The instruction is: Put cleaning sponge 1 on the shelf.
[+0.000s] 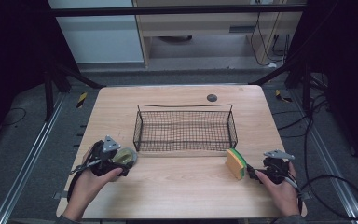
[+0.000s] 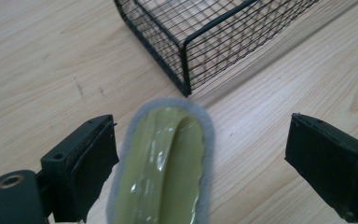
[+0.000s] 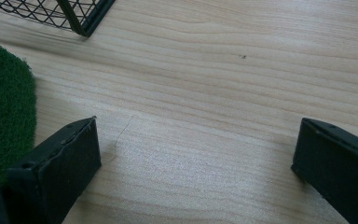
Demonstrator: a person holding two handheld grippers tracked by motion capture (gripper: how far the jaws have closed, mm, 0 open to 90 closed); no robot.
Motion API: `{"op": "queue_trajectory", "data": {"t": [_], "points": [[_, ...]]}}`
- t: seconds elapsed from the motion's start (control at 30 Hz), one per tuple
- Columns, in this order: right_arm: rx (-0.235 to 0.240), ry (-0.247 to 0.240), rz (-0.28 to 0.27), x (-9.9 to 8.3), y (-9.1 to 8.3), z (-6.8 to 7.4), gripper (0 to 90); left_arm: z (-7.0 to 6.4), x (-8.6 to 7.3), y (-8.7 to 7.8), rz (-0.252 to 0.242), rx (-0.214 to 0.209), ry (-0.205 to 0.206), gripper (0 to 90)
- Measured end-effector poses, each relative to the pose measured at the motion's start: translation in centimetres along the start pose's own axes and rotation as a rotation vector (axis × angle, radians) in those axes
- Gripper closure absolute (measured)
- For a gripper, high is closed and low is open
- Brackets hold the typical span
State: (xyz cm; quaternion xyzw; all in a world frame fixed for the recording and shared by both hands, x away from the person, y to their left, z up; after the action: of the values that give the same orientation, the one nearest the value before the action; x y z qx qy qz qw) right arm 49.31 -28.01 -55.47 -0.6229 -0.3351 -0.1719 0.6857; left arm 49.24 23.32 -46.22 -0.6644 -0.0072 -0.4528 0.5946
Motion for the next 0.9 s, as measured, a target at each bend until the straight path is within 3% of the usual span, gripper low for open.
{"op": "queue_trajectory", "data": {"t": [0.17,0.3,0.43,0.6,0.67,0.8,0.9], "points": [[0.001,0.004,0.005,0.0,0.0,0.0,0.8,1.2,-0.7,-0.2,0.028,-0.008,-0.020,11.6],[0.003,0.001,0.004,0.0,0.0,0.0,1.0,1.4,-0.8,-0.3,0.060,-0.041,-0.014,14.7],[0.001,-0.004,-0.002,0.0,0.0,0.0,1.0,2.0,-0.6,-0.6,0.086,-0.034,-0.016,15.8],[0.001,-0.004,0.000,0.0,0.0,0.0,1.0,2.4,-0.3,-1.0,0.180,-0.024,0.047,17.4],[0.001,0.003,0.003,0.0,0.0,0.0,1.0,2.6,-0.2,-1.0,0.202,-0.045,0.052,19.1],[0.004,0.001,0.004,0.0,0.0,0.0,1.1,3.3,-0.1,-1.0,0.251,-0.032,0.067,21.8],[0.005,-0.007,0.004,0.0,-0.1,-0.1,1.3,3.4,0.2,-0.8,0.310,-0.063,0.082,26.7]]}}
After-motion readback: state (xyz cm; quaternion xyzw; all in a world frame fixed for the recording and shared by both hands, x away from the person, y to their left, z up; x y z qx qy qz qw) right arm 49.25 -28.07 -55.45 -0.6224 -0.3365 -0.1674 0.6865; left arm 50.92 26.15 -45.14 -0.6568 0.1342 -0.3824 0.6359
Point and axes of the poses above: each handheld gripper's, and its own axes: y roughly forward along the jaws, x roughly out of its top, z roughly to its left, the point moved 6 cm from there along y, roughly forward along the jaws, and after that the axes turned 4 degrees about z, right-handed, at the moved point
